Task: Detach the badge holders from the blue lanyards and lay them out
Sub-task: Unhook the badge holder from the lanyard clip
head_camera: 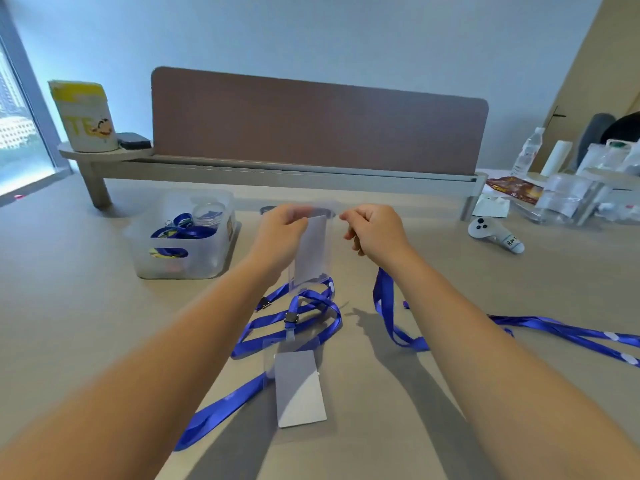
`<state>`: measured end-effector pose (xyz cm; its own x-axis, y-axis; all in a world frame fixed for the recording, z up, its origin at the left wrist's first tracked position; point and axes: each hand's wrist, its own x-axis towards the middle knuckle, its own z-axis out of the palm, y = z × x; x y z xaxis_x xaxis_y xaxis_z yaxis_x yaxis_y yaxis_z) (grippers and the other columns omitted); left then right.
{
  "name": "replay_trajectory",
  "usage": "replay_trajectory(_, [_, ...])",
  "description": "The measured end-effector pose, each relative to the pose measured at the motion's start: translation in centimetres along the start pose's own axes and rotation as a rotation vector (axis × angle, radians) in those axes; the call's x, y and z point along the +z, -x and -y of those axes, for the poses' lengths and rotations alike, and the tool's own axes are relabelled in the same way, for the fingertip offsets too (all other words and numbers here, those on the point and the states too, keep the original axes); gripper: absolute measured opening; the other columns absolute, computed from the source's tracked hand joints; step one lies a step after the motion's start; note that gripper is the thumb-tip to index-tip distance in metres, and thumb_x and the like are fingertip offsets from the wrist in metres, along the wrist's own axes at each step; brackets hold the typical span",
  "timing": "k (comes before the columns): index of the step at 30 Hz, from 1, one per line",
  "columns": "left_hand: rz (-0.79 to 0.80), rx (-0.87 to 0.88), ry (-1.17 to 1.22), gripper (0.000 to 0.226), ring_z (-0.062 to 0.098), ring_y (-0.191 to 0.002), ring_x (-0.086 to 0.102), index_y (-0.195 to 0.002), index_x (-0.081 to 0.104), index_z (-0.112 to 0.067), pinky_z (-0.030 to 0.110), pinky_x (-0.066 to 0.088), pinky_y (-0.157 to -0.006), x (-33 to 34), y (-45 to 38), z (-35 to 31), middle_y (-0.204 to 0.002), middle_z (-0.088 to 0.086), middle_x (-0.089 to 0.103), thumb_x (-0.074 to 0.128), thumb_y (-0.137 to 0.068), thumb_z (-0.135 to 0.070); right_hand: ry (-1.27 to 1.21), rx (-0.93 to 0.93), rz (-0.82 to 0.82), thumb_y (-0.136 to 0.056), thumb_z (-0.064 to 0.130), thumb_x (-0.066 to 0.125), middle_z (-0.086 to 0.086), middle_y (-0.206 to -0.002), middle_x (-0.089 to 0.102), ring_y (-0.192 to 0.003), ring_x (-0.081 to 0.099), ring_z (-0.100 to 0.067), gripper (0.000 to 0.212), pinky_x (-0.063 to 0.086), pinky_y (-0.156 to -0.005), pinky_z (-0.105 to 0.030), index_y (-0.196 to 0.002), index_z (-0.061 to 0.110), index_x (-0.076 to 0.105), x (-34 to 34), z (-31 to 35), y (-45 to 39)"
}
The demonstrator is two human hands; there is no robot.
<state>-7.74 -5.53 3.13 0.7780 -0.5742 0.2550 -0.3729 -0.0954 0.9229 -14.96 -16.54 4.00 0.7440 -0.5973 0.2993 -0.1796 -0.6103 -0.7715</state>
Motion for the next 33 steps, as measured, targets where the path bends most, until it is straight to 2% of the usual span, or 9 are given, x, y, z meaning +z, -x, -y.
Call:
replay_trajectory(3, [-0.007, 0.054, -0.016, 0.033, 0.014, -0.102, 0.047, -0.125, 0.050, -0.008, 0.032, 0.042, -0.088, -0.4, 0.9, 0.5, -0.126, 0.012, 0.055, 0.038, -0.094, -0.009, -0.133, 0.070, 0.070, -0.094, 0.014, 0.045, 0.000, -0.056, 0.053, -0.038, 0.048, -0.004, 0.032, 0.040, -0.037, -0.011, -0.064, 0.017, 0.054, 0.7, 0.9, 0.7])
replay_trajectory(5, [-0.036, 0.094, -0.024, 0.033, 0.010, -0.093, 0.047, -0.125, 0.050, -0.006, 0.024, 0.041, -0.083, -0.6, 1.3, 0.8, -0.119, 0.011, 0.057, 0.039, -0.094, -0.008, -0.219, 0.130, 0.123, -0.093, 0.012, 0.047, -0.002, -0.053, 0.051, -0.025, 0.041, 0.000, 0.031, 0.036, -0.032, -0.011, -0.062, 0.013, 0.055, 0.9, 1.2, 1.1])
replay_trajectory(8, [-0.065, 0.168, -0.039, 0.033, -0.004, -0.071, 0.044, -0.125, 0.050, -0.003, 0.000, 0.041, -0.061, -0.6, 2.0, 1.1, -0.098, -0.002, 0.052, 0.040, -0.093, -0.006, -0.334, 0.213, 0.167, -0.091, 0.010, 0.049, -0.002, -0.050, 0.047, -0.022, 0.035, -0.001, 0.029, 0.033, -0.031, -0.012, -0.063, 0.009, 0.058, 1.1, 1.4, 1.5])
replay_trajectory(11, [-0.085, 0.181, -0.082, 0.034, -0.001, -0.077, 0.046, -0.126, 0.048, -0.004, -0.012, 0.034, -0.055, -0.7, 2.2, 1.5, -0.101, -0.006, 0.048, 0.039, -0.093, -0.005, -0.412, 0.269, 0.209, -0.090, 0.009, 0.050, 0.000, -0.046, 0.045, -0.024, 0.035, -0.002, 0.027, 0.032, -0.031, -0.013, -0.064, 0.007, 0.059, 1.4, 1.5, 1.6])
replay_trajectory(15, [-0.095, 0.188, -0.178, 0.035, -0.004, -0.070, 0.043, -0.127, 0.048, -0.004, -0.006, 0.037, -0.057, -1.3, 2.2, 2.3, -0.096, 0.004, 0.053, 0.037, -0.094, -0.005, -0.409, 0.304, 0.289, -0.090, 0.010, 0.049, 0.006, -0.034, 0.046, -0.025, 0.036, -0.002, 0.026, 0.032, -0.032, -0.013, -0.066, 0.006, 0.059, 1.6, 1.6, 1.5])
replay_trajectory(18, [-0.113, 0.197, -0.266, 0.035, 0.008, -0.088, 0.047, -0.128, 0.047, -0.006, 0.005, 0.036, -0.065, -1.8, 2.3, 2.5, -0.114, 0.015, 0.063, 0.036, -0.094, -0.008, -0.463, 0.304, 0.295, -0.091, 0.010, 0.048, 0.008, -0.030, 0.046, -0.025, 0.037, -0.002, 0.026, 0.032, -0.031, -0.012, -0.068, 0.006, 0.060, 1.9, 1.9, 1.6])
replay_trajectory(22, [-0.087, 0.203, -0.283, 0.036, 0.016, -0.092, 0.049, -0.128, 0.047, -0.007, 0.008, 0.035, -0.067, -2.0, 2.4, 2.4, -0.120, 0.019, 0.061, 0.036, -0.094, -0.008, -0.538, 0.293, 0.301, -0.093, 0.012, 0.047, 0.001, -0.047, 0.048, -0.028, 0.039, -0.001, 0.026, 0.033, -0.033, -0.011, -0.072, 0.006, 0.060, 2.1, 2.3, 1.8])
replay_trajectory(28, [-0.037, 0.148, -0.240, 0.041, 0.024, -0.119, 0.049, -0.134, 0.038, -0.012, 0.023, 0.037, -0.093, -2.5, 2.2, 2.6, -0.132, 0.013, 0.053, 0.039, -0.093, -0.009, -0.593, 0.279, 0.349, -0.096, 0.016, 0.042, -0.003, -0.059, 0.050, -0.043, 0.044, -0.006, 0.027, 0.039, -0.039, -0.013, -0.077, 0.008, 0.060, 3.1, 2.7, 1.7])
replay_trajectory(33, [-0.050, 0.295, -0.592, 0.046, 0.018, -0.097, 0.056, -0.138, 0.032, -0.021, 0.023, 0.044, -0.084, -4.0, 2.1, 3.1, -0.126, 0.014, 0.058, 0.038, -0.094, -0.009, -0.647, 0.313, 0.395, -0.096, 0.022, 0.041, -0.002, -0.061, 0.053, -0.050, 0.046, -0.008, 0.029, 0.041, -0.043, -0.014, -0.077, 0.008, 0.057, 3.2, 3.1, 1.5])
